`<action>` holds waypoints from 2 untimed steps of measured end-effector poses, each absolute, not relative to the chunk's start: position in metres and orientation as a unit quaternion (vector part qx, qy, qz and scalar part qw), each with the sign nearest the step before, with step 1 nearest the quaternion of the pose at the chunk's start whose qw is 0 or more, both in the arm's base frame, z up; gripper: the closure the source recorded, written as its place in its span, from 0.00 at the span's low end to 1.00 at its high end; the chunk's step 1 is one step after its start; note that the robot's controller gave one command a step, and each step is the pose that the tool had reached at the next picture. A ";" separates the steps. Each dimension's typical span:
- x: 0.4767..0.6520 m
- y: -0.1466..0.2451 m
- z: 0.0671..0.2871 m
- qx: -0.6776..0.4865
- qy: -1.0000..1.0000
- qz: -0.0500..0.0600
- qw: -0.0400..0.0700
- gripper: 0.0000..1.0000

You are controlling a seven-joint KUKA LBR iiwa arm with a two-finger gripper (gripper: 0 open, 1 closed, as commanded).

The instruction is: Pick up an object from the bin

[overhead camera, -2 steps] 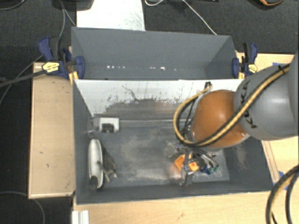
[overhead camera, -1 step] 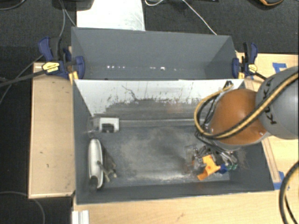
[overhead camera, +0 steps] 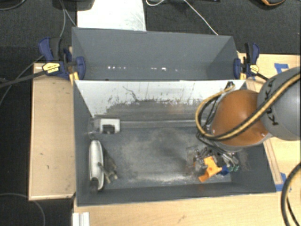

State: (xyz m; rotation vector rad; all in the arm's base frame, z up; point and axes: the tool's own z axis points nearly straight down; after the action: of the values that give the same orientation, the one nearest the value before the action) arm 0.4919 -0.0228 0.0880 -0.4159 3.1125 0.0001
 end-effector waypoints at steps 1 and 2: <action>0.503 -0.029 0.078 -0.184 0.983 0.000 0.004 1.00; 0.500 -0.104 0.147 -0.101 0.995 0.000 0.003 1.00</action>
Offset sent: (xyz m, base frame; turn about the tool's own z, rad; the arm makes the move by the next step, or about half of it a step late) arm 0.0070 -0.0795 0.0570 0.0574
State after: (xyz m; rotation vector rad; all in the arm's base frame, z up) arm 0.4997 -0.1037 0.1473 -0.3174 3.1200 -0.0006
